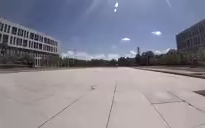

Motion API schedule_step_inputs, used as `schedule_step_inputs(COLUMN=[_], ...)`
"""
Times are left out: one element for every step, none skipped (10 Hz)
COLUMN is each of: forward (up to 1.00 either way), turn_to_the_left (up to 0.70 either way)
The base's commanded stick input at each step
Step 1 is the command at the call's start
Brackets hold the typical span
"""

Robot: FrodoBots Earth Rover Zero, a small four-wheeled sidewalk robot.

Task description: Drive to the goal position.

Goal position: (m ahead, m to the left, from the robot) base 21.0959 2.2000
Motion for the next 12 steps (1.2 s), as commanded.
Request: schedule_step_inputs(forward=[0.7, 0.69, 0.69, 0.7, 0.7, 0.7, 0.7, 0.69, 0.7, 0.7, 0.7, 0.7], turn_to_the_left=[0.0, 0.0, 0.0, 0.0, 0.0, 0.0, 0.0, 0.0, 0.0, 0.0, 0.0, 0.0])
